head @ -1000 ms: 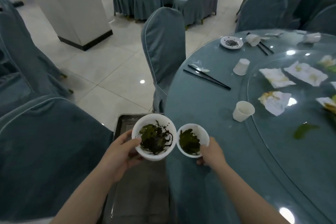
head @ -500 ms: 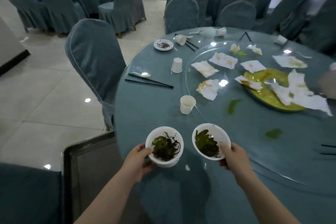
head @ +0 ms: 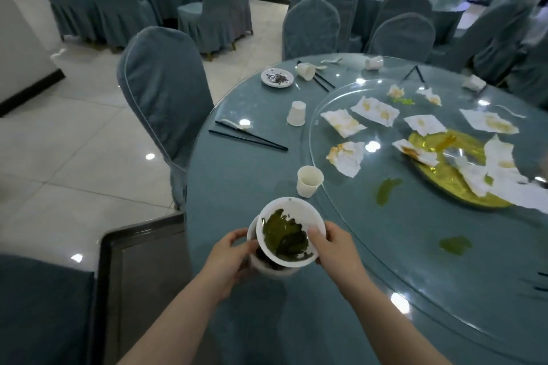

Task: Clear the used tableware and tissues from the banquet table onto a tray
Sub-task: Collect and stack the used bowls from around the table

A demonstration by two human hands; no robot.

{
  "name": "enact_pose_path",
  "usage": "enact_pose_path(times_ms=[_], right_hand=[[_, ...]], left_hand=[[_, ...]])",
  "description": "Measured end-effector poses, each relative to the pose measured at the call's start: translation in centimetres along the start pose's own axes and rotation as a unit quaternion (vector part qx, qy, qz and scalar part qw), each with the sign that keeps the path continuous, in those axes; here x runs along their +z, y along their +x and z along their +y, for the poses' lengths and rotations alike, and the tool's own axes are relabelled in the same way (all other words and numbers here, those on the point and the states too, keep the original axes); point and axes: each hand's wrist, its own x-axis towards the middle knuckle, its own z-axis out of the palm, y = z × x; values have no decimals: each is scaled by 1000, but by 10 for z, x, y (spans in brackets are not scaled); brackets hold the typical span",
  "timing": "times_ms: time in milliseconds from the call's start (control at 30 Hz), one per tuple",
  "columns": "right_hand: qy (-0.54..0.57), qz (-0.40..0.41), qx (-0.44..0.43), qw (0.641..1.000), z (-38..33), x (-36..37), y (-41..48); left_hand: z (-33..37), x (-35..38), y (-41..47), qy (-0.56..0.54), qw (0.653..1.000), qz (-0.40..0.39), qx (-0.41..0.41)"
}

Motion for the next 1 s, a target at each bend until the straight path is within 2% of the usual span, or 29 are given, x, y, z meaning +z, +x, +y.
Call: enact_pose_path(times_ms=[200, 400, 567, 733, 867, 1000], right_hand=[[-60, -73, -72, 993, -47, 61, 12], [-24, -246, -114, 962, -111, 149, -34], [-30, -347, -160, 924, -149, 224, -106], [-42, -367, -207, 906, -175, 309, -207], [-64, -408, -232, 881, -186, 378, -291], [-92, -453, -201, 863, -187, 438, -354]], left_hand=[[29, -59, -43, -54, 995, 52, 59], [43, -144, -122, -90, 977, 127, 147], [32, -225, -204, -114, 958, 170, 200], [14, -311, -302, -150, 932, 215, 249], [-15, -389, -379, -181, 913, 274, 240], [-49, -452, -431, -190, 906, 302, 226]])
